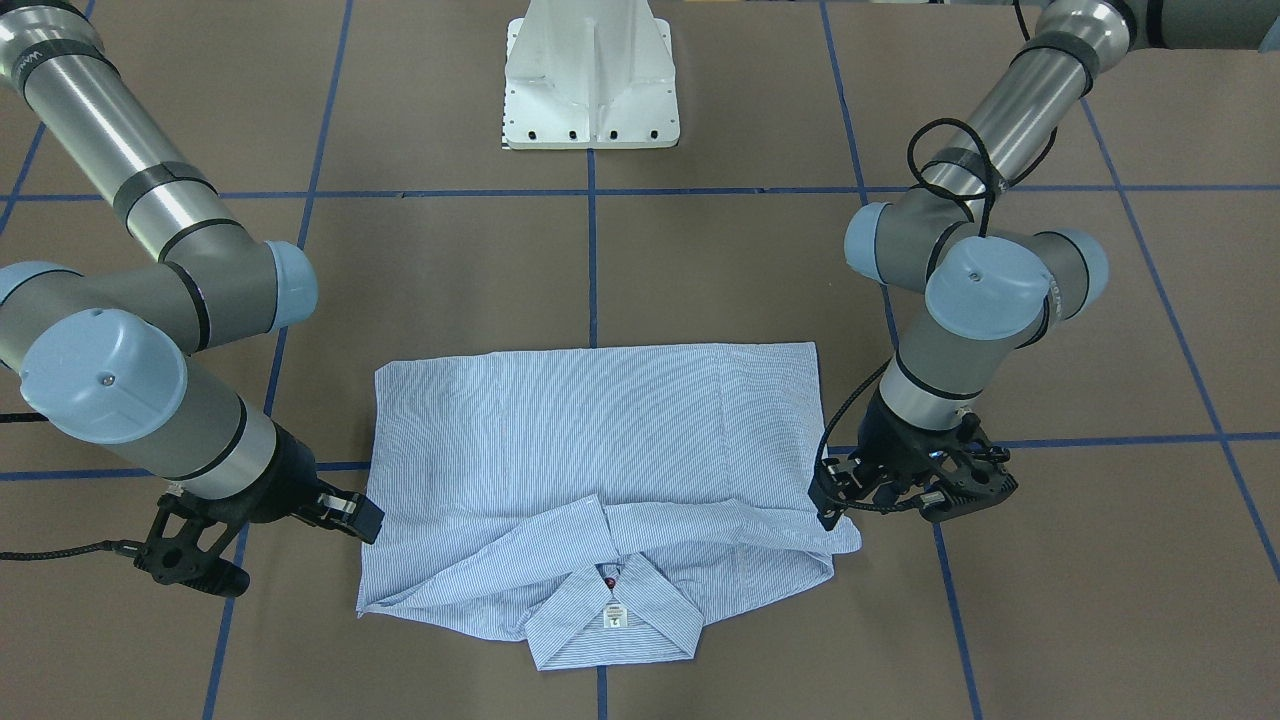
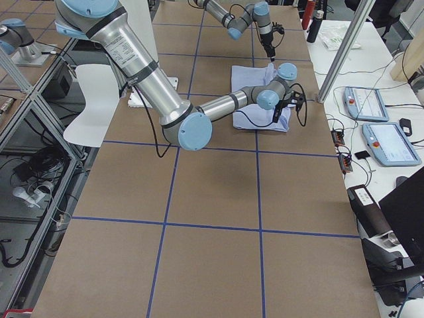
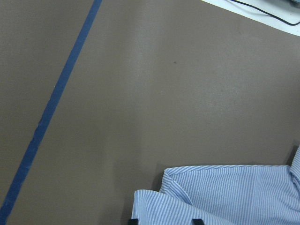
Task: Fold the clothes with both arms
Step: 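Open both grippers and lift them off the shirt shoulders, then move the right gripper down the shirt side edge to the corner nearest the robot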
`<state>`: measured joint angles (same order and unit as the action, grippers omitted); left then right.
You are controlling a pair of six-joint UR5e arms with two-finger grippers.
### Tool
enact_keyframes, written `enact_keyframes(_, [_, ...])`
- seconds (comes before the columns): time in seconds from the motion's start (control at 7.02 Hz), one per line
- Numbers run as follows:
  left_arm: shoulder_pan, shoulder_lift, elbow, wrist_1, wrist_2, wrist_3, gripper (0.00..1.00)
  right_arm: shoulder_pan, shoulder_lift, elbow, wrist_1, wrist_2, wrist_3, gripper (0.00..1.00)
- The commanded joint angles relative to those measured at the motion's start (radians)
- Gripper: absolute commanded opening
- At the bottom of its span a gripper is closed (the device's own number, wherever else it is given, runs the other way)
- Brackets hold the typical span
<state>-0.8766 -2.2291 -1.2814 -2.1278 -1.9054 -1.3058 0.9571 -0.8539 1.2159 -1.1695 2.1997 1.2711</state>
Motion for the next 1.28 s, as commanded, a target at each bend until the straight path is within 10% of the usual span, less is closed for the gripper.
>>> enact_keyframes(0.0, [-0.004, 0.020, -0.083, 0.032, -0.003, -0.006, 0.99, -0.018, -0.074, 0.109, 0.001, 0.033, 0.007, 1.00])
enact_keyframes(1.14, [-0.004, 0.035, -0.228, 0.150, -0.004, -0.024, 0.99, -0.230, -0.309, 0.329, -0.012, -0.031, 0.014, 0.99])
